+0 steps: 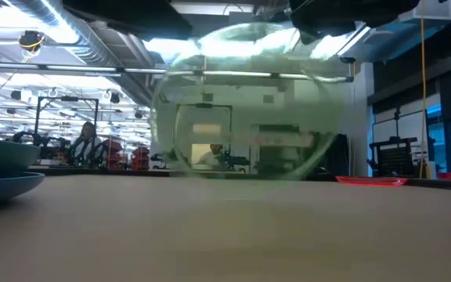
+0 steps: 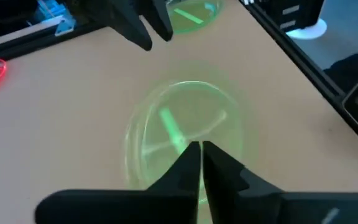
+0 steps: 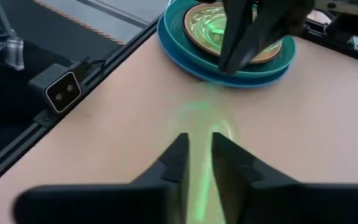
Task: Stack plastic plates
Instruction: Stack the light green plate on top of the light green plate
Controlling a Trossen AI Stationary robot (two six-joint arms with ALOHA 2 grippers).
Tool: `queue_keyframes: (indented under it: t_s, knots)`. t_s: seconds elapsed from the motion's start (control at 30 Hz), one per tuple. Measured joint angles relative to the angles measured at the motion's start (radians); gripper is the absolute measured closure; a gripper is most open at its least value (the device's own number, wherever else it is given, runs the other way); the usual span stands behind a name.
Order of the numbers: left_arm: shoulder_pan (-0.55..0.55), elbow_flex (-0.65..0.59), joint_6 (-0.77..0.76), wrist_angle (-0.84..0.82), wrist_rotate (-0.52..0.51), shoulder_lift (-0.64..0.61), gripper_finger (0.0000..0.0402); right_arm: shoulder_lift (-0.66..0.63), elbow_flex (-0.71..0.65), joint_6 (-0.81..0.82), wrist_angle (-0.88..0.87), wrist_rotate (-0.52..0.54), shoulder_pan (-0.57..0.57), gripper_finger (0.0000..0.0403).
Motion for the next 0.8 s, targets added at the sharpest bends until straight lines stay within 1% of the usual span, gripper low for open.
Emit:
queue_keyframes:
  t_s: [0.1, 0.2, 0.3, 0.37, 0.43, 0.53, 0.63, 0.8]
  knots:
    - [-0.021, 0.001, -0.065, -0.062, -0.009, -0.046, 0.0394, -0.027, 0.0, 0.0, -0.029, -0.001, 0.01, 0.0297]
    - [-0.046, 0.013, -0.118, -0.117, -0.027, -0.085, 0.0393, -0.078, 0.003, -0.025, -0.022, -0.001, 0.017, 0.0268]
    - [-0.049, 0.014, -0.127, -0.117, -0.028, -0.089, 0.0398, -0.094, 0.004, -0.018, -0.035, -0.002, 0.02, 0.0253]
    - [-0.04, 0.014, -0.139, -0.114, -0.029, -0.074, 0.04, -0.093, 0.003, 0.012, -0.073, -0.003, 0.02, 0.0247]
    - [-0.025, 0.013, -0.186, -0.114, -0.028, -0.054, 0.0397, -0.08, 0.003, 0.05, -0.11, -0.019, 0.02, 0.0245]
    - [0.011, 0.013, -0.283, -0.117, 0.003, -0.023, 0.0374, -0.053, 0.0, 0.092, -0.171, -0.021, 0.02, 0.0244]
    - [0.05, 0.013, -0.431, -0.138, 0.013, 0.01, 0.0339, -0.023, 0.0, 0.151, -0.206, -0.012, 0.02, 0.0244]
    - [0.123, 0.013, -0.657, -0.161, 0.079, 0.061, 0.0284, 0.035, 0.0, 0.28, -0.331, -0.01, 0.021, 0.0244]
